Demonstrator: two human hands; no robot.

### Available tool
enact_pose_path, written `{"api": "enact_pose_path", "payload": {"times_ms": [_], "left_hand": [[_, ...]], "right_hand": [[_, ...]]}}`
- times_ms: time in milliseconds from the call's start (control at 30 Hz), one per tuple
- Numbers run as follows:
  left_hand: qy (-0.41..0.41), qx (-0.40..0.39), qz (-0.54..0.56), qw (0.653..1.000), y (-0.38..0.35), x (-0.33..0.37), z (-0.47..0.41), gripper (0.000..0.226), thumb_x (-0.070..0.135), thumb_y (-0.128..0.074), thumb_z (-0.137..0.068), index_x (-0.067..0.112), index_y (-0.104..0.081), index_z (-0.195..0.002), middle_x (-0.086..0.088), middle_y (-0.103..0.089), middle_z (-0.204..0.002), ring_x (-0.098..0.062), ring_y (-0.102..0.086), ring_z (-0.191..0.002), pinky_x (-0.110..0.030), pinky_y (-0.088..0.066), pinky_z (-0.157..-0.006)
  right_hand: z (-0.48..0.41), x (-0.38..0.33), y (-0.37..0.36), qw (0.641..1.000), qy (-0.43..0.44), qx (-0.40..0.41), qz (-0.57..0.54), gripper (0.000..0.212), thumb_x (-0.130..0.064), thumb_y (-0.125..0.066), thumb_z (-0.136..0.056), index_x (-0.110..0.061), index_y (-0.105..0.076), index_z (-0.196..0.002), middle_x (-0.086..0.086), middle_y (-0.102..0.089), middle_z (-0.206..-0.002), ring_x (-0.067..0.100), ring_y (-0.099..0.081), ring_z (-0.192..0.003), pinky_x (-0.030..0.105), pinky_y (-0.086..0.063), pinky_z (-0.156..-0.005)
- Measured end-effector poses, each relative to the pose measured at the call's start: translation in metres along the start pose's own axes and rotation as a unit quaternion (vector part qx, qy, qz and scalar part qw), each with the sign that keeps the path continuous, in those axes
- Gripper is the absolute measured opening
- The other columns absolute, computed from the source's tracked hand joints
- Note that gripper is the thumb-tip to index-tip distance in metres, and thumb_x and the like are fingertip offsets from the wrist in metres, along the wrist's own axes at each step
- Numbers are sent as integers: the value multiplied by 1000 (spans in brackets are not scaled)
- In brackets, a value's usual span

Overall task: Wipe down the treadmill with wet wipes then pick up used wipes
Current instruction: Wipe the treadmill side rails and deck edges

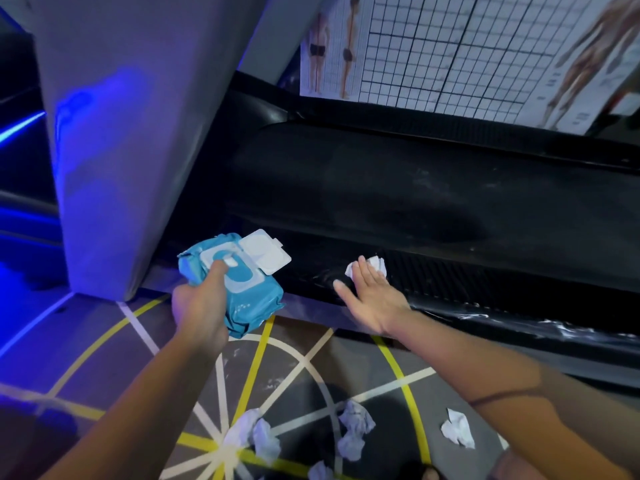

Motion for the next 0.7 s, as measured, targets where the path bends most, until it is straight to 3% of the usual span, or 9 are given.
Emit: {"api": "enact_pose_path", "payload": {"times_ms": [200,367,467,533,567,600,700], "left_hand": [[8,6,4,1000,7,4,-5,43,26,-80,-86,3,-66,-119,-15,-77,-104,-34,-78,-80,-62,-61,-74],[5,-9,14,1000,1,3,0,36,23,-78,-89,4,-65,-117,-15,-77,-103,-34,-78,-81,-61,-62,-76],[0,-20,10,1000,-6,2,4,28,23,-77,-91,6,-64,-109,-14,-77,-101,-31,-78,-82,-55,-63,-78],[-3,-25,11,1000,-8,1,5,22,24,-77,-91,8,-65,-101,-15,-77,-101,-32,-78,-82,-55,-63,-79],[-3,-26,12,1000,-9,1,5,23,25,-77,-91,8,-66,-103,-15,-77,-102,-32,-78,-83,-56,-63,-79],[-2,-27,10,1000,-10,0,5,26,26,-78,-90,8,-67,-105,-14,-78,-102,-32,-78,-83,-57,-63,-80],[-3,-25,-1,1000,-10,-1,5,21,26,-77,-91,10,-66,-101,-13,-77,-101,-32,-78,-84,-57,-62,-81]], "right_hand": [[-54,7,23,997,-73,-29,9,90,-73,-5,-97,-10,8,-160,7,18,-167,22,17,-154,41,6,-125],[-51,19,27,999,-37,-3,-19,79,-63,-11,-103,-10,-2,-161,8,7,-169,19,8,-156,38,2,-127],[-38,40,38,998,-25,43,-25,62,-47,-19,-108,-14,-21,-160,8,-15,-168,20,-11,-155,39,-9,-126],[-27,49,47,997,-33,70,-25,53,-48,-26,-104,-23,-46,-147,8,-43,-156,28,-41,-142,42,-32,-116],[-22,50,50,998,-24,66,3,50,-49,-26,-103,-27,-50,-141,6,-49,-151,29,-47,-135,42,-39,-110],[-19,48,50,998,-5,36,52,50,-45,-25,-105,-25,-48,-144,6,-45,-154,29,-44,-138,43,-37,-111],[-24,41,37,990,17,-18,138,54,-29,-17,-109,-8,-23,-159,9,-14,-168,23,-10,-155,44,-16,-124]]}}
Point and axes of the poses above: each hand's wrist, its own z-axis away from the middle knuckle, its own y-axis out of the back of the hand, x = y × z, the point moved 1 cm from there along -z, towards the middle knuckle
